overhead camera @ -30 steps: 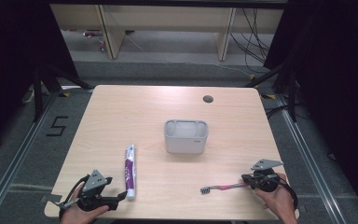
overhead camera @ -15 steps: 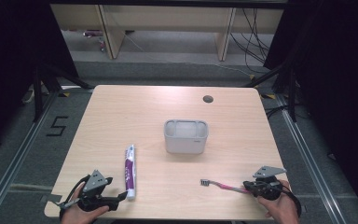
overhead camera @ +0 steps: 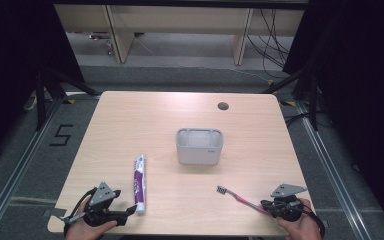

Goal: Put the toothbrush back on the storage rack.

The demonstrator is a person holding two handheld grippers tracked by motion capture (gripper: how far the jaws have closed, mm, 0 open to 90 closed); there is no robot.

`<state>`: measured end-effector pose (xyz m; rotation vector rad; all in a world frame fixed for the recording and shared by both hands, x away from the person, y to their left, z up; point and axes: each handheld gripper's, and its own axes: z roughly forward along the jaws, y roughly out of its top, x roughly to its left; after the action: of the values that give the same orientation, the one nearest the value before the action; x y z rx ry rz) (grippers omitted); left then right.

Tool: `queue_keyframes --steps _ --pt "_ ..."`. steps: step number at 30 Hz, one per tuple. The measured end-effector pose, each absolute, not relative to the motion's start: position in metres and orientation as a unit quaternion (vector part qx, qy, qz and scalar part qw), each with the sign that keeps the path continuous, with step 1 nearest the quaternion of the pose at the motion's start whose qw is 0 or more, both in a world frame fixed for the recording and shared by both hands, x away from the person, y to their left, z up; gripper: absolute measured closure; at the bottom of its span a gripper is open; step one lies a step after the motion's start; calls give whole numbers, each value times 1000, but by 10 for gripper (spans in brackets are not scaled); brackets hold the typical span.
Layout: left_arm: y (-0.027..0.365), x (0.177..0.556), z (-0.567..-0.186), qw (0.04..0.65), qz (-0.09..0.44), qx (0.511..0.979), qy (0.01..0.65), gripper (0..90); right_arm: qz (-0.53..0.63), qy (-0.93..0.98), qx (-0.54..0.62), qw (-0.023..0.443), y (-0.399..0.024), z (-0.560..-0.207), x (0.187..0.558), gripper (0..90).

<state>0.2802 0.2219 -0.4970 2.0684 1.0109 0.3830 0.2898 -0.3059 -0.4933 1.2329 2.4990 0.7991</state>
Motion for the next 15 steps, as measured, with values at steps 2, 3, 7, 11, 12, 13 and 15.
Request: queue_keyframes --steps 2,3,7,11,12,13,15 --pt "222 280 -497 394 151 814 398 208 273 856 423 120 -306 -493 289 900" --pt "222 280 -497 394 151 814 398 208 274 848 440 109 -304 -492 287 900" --pt "222 280 -498 395 151 814 398 208 275 851 431 120 -306 -490 288 889" --pt "221 280 -498 394 152 814 399 208 261 868 400 137 -302 -481 290 805" --pt "220 280 -498 401 150 808 405 208 256 870 399 135 -300 -479 289 789" --pt "220 280 -498 401 150 808 405 208 256 870 399 135 -300 -479 289 789" --pt "219 280 -498 402 152 806 406 208 249 882 372 146 -296 -475 294 739"
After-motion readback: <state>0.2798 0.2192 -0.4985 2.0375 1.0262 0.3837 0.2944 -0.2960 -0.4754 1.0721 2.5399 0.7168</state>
